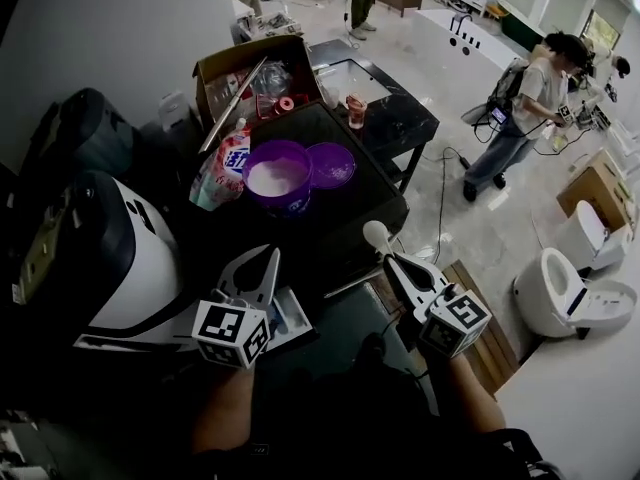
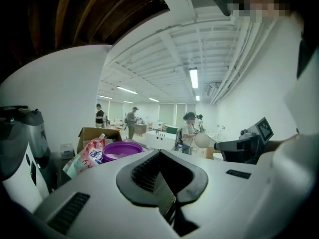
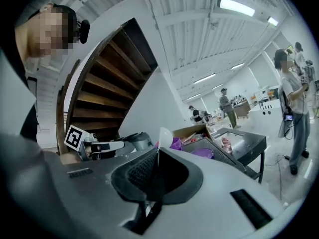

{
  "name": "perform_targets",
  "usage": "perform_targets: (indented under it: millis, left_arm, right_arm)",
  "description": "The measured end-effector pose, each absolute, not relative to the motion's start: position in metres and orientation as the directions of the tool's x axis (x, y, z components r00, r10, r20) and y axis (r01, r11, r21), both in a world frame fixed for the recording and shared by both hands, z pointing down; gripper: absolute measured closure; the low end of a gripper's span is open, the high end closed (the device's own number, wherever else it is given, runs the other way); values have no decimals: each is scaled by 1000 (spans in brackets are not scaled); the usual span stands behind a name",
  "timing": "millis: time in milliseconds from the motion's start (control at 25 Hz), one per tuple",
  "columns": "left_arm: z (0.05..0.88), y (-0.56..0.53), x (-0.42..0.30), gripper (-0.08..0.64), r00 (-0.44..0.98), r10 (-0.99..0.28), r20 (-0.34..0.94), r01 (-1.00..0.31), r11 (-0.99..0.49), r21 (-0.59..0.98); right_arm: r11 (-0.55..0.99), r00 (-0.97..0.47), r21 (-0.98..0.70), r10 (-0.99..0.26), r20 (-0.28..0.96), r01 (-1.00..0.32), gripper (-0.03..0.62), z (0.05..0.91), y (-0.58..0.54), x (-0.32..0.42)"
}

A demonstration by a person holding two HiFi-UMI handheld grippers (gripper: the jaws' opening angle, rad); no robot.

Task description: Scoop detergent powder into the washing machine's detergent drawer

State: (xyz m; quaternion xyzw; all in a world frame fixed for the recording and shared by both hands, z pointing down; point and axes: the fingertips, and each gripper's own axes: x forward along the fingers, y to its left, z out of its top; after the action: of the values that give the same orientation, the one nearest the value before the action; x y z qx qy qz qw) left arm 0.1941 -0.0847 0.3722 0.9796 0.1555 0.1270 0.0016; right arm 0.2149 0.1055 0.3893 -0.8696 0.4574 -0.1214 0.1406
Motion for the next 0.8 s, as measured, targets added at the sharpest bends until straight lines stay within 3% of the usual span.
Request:
perform_targets:
  millis: [400, 800]
  left_arm:
    - [378, -51, 205, 554, 946, 99, 308, 96, -995, 25]
    - [384, -97, 185, 554, 951, 3, 309, -8, -999, 33]
  right_arm:
    - [-375, 369, -394, -925, 93, -839, 572, 402, 133, 270]
    - [-260, 245, -386, -965, 89, -885, 572, 391, 62, 274]
